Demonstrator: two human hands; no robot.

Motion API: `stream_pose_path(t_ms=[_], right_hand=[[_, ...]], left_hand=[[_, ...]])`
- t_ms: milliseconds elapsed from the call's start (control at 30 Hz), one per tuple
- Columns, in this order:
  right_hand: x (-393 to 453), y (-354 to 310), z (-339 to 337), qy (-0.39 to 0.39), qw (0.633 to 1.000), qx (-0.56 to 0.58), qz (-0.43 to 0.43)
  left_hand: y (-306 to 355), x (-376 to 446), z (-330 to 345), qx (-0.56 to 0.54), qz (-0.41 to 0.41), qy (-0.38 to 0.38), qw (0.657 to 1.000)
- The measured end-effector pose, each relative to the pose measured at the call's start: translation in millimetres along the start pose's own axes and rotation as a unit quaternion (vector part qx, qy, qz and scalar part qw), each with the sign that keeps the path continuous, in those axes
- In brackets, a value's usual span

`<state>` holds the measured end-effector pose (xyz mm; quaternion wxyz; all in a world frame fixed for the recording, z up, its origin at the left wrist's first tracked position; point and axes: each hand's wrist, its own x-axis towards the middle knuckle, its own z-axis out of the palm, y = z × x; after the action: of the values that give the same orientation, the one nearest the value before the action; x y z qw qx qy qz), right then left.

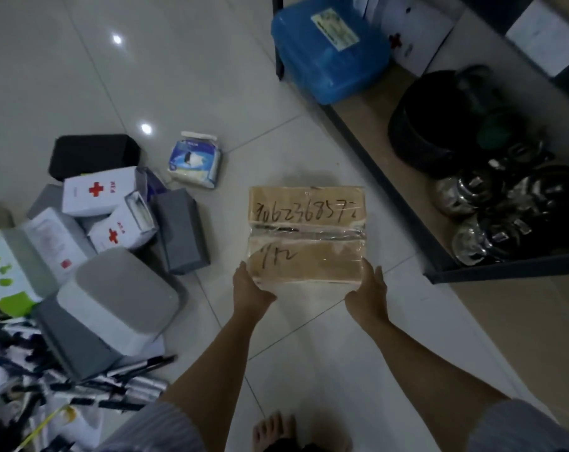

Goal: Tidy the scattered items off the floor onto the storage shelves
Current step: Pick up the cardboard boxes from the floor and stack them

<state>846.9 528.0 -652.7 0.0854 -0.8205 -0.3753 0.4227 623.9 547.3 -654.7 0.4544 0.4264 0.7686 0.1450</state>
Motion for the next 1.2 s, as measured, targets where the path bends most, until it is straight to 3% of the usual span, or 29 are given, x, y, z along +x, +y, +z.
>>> stream_pose_path(t_ms=[233,400,600,733,1000,1200], right_hand=[[53.6,21.2,37.6,0.032,0.979,0.184,0.077],[49.4,-6.3,15.1,0.049,0.94,0.332,0.061],[-3.2,-69.4,-57.9,0.047,0.933,0.356,0.024],[-55.9,-115.1,-112.4,0.045,0.924,0.378,-0.027],[-182.1,-209.3,-220.3,0.068,0.886,0.437,-0.137],[-287.1,-261.0,-300.7,0.073,0.849,0.473,-0.224]], left_hand=[[-29.2,47.4,32.0,-0.1,-0.064,0.007,0.993],[-12.1,43.2,12.6,-0.191,-0.065,0.017,0.979],[57.8,0.4,-38.9,-0.277,-0.058,0.02,0.959],[115.1,-39.2,-87.7,-0.321,-0.046,0.075,0.943],[251.7,-148.7,-214.9,-0.336,0.09,0.157,0.924],[330.8,-240.7,-298.2,-0.308,0.159,0.177,0.921]])
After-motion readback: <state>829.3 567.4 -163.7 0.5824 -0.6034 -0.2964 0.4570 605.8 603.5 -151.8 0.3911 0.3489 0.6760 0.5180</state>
